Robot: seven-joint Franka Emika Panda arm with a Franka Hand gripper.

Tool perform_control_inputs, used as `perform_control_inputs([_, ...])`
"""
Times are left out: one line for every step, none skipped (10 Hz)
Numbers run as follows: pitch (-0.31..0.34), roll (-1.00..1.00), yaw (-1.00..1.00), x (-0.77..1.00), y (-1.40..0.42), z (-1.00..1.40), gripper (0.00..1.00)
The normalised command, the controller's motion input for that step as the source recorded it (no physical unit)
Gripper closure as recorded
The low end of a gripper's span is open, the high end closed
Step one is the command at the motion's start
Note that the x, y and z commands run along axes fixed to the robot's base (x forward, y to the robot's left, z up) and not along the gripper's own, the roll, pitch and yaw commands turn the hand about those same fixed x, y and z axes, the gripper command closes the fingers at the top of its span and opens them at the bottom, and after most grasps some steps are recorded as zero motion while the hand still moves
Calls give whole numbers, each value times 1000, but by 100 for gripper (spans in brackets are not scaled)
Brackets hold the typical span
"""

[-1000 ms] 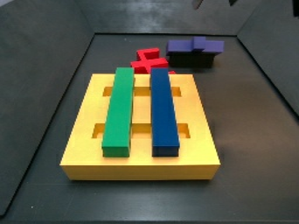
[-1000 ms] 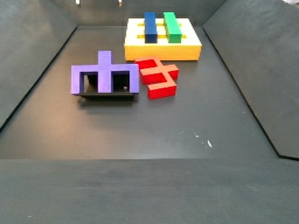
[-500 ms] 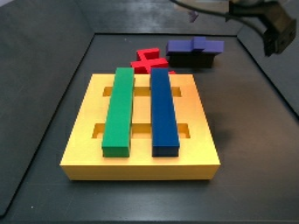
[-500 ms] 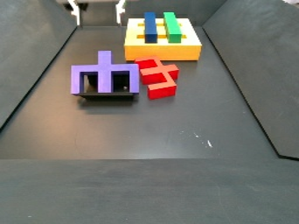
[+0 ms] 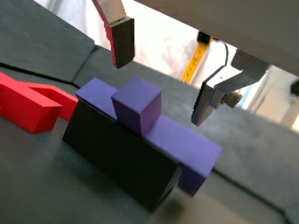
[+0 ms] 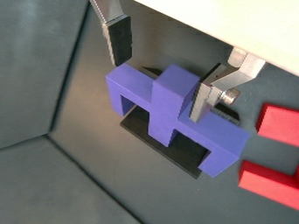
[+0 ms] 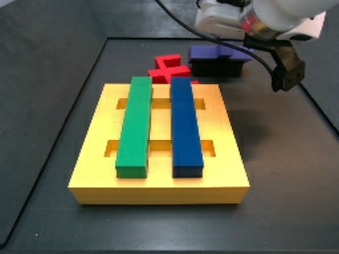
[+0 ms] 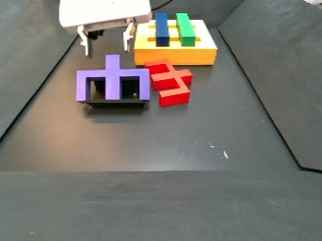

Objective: Pick up the purple object. Move up. Place the purple object on the fixture. Regrasp the purple object. Move to above the board. Insert the purple object.
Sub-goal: Regrasp the purple object.

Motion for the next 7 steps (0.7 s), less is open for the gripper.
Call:
perform_control_inputs([197, -469, -277, 26, 126, -297, 0])
perform_control_inputs([0, 0, -14, -166, 0, -246, 0])
perform_control_inputs([-29, 37, 109, -403, -11, -131, 0])
perform_control_inputs([-23, 0, 217, -260, 0, -154, 0])
perform_control_inputs([-154, -54, 214, -11, 0, -157, 0])
perform_control_inputs([-326, -269, 183, 20, 0, -6, 0])
perform_control_inputs([-294, -86, 89, 140, -6, 0, 0])
